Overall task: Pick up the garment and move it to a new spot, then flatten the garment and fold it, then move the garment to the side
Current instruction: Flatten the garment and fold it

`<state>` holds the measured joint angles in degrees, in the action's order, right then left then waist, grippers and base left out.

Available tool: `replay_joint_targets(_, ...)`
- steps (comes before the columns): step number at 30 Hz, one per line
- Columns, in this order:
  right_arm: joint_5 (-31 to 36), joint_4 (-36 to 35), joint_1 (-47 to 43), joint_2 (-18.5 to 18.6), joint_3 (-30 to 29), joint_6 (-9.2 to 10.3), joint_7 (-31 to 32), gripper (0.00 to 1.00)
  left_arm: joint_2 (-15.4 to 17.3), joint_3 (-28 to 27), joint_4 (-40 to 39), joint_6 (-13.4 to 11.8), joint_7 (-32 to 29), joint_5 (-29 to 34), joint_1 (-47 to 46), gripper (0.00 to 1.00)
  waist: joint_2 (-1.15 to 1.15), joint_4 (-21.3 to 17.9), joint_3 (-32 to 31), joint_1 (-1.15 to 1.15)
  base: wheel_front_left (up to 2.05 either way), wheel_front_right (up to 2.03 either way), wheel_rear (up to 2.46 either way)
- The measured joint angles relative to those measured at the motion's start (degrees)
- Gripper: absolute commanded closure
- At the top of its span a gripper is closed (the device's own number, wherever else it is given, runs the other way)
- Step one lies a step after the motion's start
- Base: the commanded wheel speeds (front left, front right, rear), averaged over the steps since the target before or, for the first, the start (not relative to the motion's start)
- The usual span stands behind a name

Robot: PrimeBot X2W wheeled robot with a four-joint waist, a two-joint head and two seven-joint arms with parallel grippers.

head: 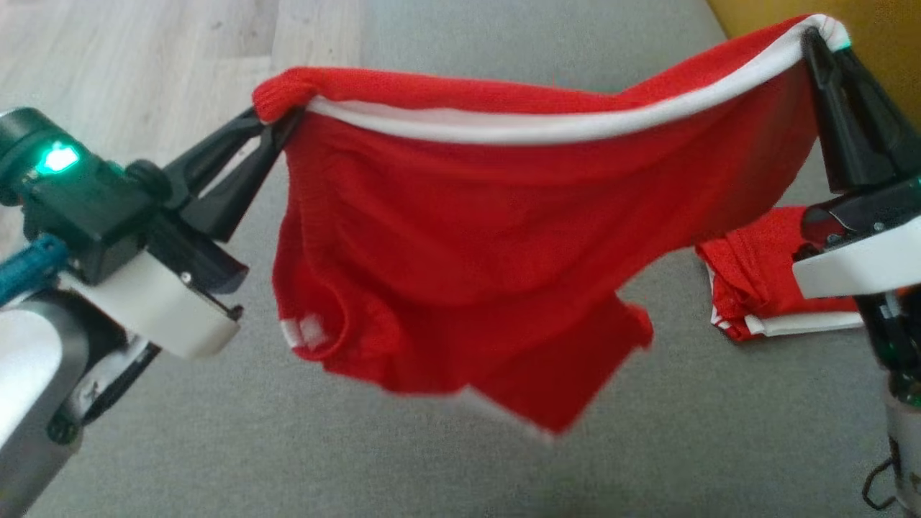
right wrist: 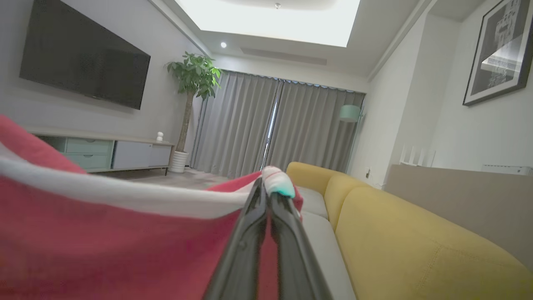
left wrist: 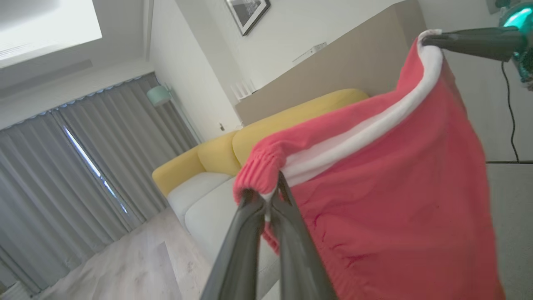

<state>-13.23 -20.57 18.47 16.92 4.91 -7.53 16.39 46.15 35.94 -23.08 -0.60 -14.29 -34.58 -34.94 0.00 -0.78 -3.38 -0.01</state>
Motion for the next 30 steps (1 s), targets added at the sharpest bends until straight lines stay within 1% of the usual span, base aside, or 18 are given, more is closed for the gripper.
replay_joint_targets(3,-0.7,2.0,1.3,-0.5,0.3,0.00,0.4,1.00,-0.4,-0.3,3.3,0.4,-0.2,-1.7,-0.2,1.00,0.00,-0.1,1.7,0.00,0.00,0.00,0.00)
replay_joint_targets(5,-1.4,5.6,4.3,-0.7,0.7,0.00,0.4,1.00,-1.7,-0.3,7.6,1.9,-0.2,-3.1,-1.3,1.00,0.00,-0.3,3.2,0.00,0.00,0.00,0.00)
replay_joint_targets(7,-1.9,10.1,9.1,-0.5,2.3,0.00,0.2,1.00,-3.2,-0.1,12.8,4.0,0.1,-4.0,-4.0,1.00,0.00,-0.4,5.2,0.00,0.00,0.00,0.00)
replay_joint_targets(9,-1.9,15.3,15.3,0.6,5.1,0.00,-1.1,1.00,-5.0,0.1,18.8,5.6,1.2,-4.2,-8.4,1.00,0.00,-0.4,7.6,0.02,0.00,0.00,0.00)
replay_joint_targets(12,-2.6,24.6,26.5,1.1,8.0,0.00,-4.2,1.00,-8.0,1.1,27.5,7.1,3.4,-3.2,-17.2,1.00,0.00,-0.5,11.7,0.03,0.00,0.00,0.00)
replay_joint_targets(13,-2.6,24.6,26.5,1.1,8.0,0.00,-4.2,1.00,-8.0,1.1,27.5,7.1,3.4,-3.2,-17.2,1.00,0.00,-0.5,11.7,0.03,0.00,0.00,0.00)
replay_joint_targets(15,-2.4,30.6,34.6,1.3,9.3,0.00,-6.9,1.00,-10.3,1.3,33.1,7.7,5.7,-2.3,-23.5,1.00,0.00,-0.5,14.6,0.03,0.00,0.00,0.00)
replay_joint_targets(18,-0.6,38.7,45.1,0.9,9.7,0.00,-11.5,1.00,-13.1,1.6,40.3,7.9,10.0,-0.8,-32.1,1.00,0.00,-0.4,18.6,0.04,0.00,0.00,0.00)
replay_joint_targets(21,1.6,46.0,52.3,-0.5,9.8,0.00,-16.0,1.00,-15.1,3.1,46.4,8.2,14.3,0.2,-38.4,1.00,0.00,-0.1,22.3,0.04,0.00,0.00,0.00)
replay_joint_targets(23,2.7,50.4,54.8,-1.2,10.5,0.00,-18.5,1.00,-16.0,5.0,49.7,8.2,17.1,0.4,-40.6,1.00,0.00,0.1,24.4,0.04,0.00,0.00,0.00)
replay_joint_targets(25,3.3,54.8,55.3,-2.1,11.6,0.00,-20.9,1.00,-16.9,6.5,53.2,8.2,20.2,0.4,-41.1,1.00,-0.01,0.2,26.0,0.03,0.00,0.00,0.00)
replay_joint_targets(28,3.6,61.5,53.4,-2.4,11.9,0.00,-23.2,1.00,-20.1,10.6,59.0,8.2,24.0,0.4,-40.2,1.00,-0.01,1.1,26.7,0.05,0.00,0.00,0.00)
replay_joint_targets(30,3.5,64.6,51.5,-2.9,12.0,0.00,-23.9,1.00,-21.4,12.8,61.3,8.2,25.2,0.3,-39.1,1.00,0.00,1.4,26.7,-0.02,0.00,0.00,0.00)
